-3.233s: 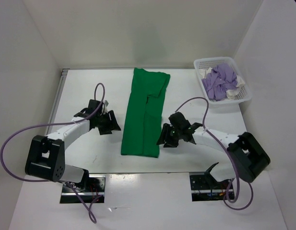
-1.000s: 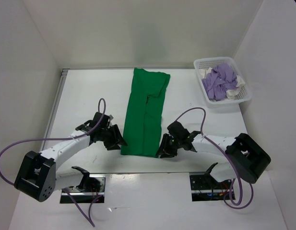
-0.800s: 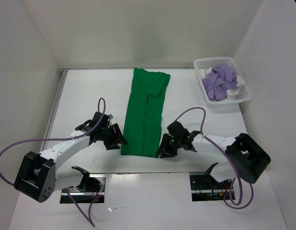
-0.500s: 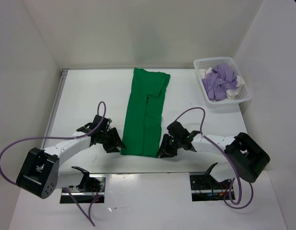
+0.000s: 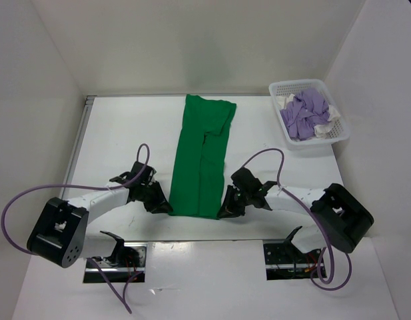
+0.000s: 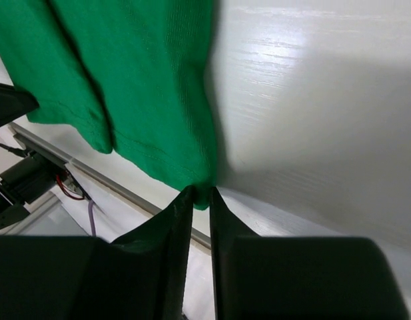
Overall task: Fold and stack the t-shirts
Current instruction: Grab the bottom of the folded rectangular tshirt with both arms
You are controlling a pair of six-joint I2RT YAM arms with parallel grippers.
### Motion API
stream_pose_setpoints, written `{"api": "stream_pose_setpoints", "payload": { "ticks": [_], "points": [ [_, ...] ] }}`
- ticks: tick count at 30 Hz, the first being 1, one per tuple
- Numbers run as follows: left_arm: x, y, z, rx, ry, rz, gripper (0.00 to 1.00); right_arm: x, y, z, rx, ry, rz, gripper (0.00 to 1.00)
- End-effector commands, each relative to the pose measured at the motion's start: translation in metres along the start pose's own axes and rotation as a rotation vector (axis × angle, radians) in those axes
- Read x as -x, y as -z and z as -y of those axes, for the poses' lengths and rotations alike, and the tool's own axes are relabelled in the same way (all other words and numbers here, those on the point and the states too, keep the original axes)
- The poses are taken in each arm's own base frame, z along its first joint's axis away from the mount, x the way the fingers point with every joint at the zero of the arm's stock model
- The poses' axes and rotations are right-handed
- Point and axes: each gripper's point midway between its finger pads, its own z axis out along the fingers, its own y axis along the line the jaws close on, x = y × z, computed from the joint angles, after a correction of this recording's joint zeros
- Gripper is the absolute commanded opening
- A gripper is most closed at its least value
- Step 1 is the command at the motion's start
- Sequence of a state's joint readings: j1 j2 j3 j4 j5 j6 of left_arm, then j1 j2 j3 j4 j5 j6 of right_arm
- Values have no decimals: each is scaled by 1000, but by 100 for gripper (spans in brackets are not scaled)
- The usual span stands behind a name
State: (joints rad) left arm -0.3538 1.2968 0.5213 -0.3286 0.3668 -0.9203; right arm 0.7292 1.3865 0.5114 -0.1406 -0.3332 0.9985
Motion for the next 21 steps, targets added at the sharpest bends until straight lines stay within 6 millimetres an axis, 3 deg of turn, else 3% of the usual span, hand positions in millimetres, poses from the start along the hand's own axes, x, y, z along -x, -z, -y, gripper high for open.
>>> {"api": "stream_pose_setpoints", "payload": {
  "ticks": [1, 4, 5, 7, 9, 10, 12, 14, 15, 16, 17, 18, 21],
  "points": [
    [-4, -1, 2, -28, 7, -20, 27, 9, -1, -18, 43, 37, 28, 19],
    [1, -2, 1, -18, -24, -6, 20, 9, -3, -16, 35, 34, 24, 12],
    [1, -1, 2, -15, -33, -9, 17, 8, -3, -14, 28, 31, 20, 4],
    [-2, -2, -3, 1, -36, -24, 7, 4, -1, -10, 26, 31, 19, 0],
    [-13, 1, -7, -12, -32, -50, 1, 0, 3, -5, 21, 29, 16, 0],
    [-27, -1, -16, -4, 28, -84, 1, -12, 3, 2, 10, 12, -4, 0],
    [-50, 3, -15, -65, 61, -152, 0, -35, 4, 14, 11, -9, -57, 0],
    [-67, 7, -16, -64, 67, -187, 0, -51, 14, -1, 66, -8, -69, 0],
    [-75, 11, -17, -59, 66, -216, 0, -53, 19, 14, 4, -25, -60, 0],
    [-76, 14, -16, -56, 68, -219, 0, -49, 34, -1, 59, -6, -24, 0],
    [-72, 18, -19, -16, 53, -197, 0, -43, 43, -4, 70, 10, -3, 0],
    [-56, 27, 2, -45, 12, -151, 0, -38, 53, -5, 60, 12, 10, 0],
    [-29, 40, 35, -80, -47, -91, 0, -4, 72, -8, 86, 17, 80, 0]
  ]
}}
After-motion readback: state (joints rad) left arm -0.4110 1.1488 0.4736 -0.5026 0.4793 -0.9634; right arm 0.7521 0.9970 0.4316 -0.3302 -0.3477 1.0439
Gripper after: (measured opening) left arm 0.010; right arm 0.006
